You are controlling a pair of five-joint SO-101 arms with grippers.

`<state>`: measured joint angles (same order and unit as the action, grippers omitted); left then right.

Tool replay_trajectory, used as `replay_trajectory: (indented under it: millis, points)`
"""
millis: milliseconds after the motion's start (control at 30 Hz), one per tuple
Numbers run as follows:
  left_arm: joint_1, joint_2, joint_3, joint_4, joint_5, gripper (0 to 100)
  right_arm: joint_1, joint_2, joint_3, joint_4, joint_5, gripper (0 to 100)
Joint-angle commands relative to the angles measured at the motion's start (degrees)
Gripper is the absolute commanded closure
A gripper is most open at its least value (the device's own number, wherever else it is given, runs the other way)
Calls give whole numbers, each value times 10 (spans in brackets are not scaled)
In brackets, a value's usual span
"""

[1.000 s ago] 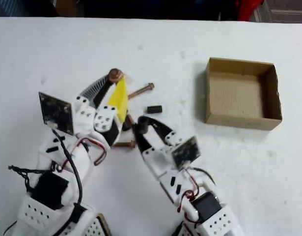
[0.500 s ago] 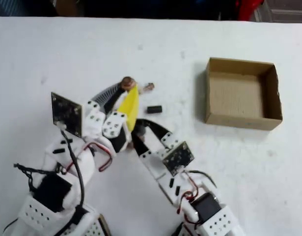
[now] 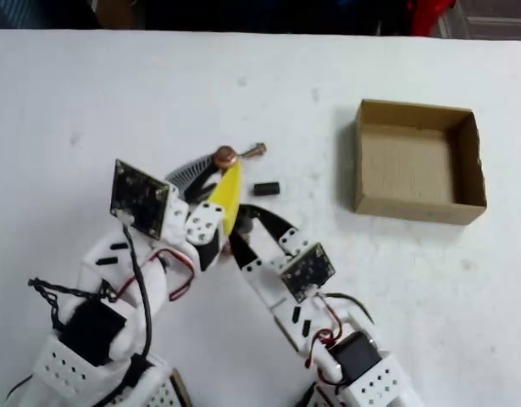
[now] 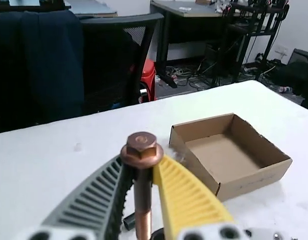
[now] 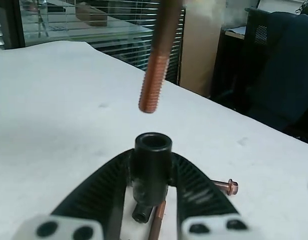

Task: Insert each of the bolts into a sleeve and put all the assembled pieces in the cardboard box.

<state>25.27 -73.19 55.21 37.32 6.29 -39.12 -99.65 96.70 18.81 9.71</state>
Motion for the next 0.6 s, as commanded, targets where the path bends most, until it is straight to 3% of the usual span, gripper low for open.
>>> replay_trajectory:
  millis: [0, 567]
  points:
    - [7, -17, -8, 18, 24, 977, 4, -5, 4, 0, 4, 981]
    - [7, -18, -4, 17, 39, 977, 4, -4, 4, 11, 6, 981]
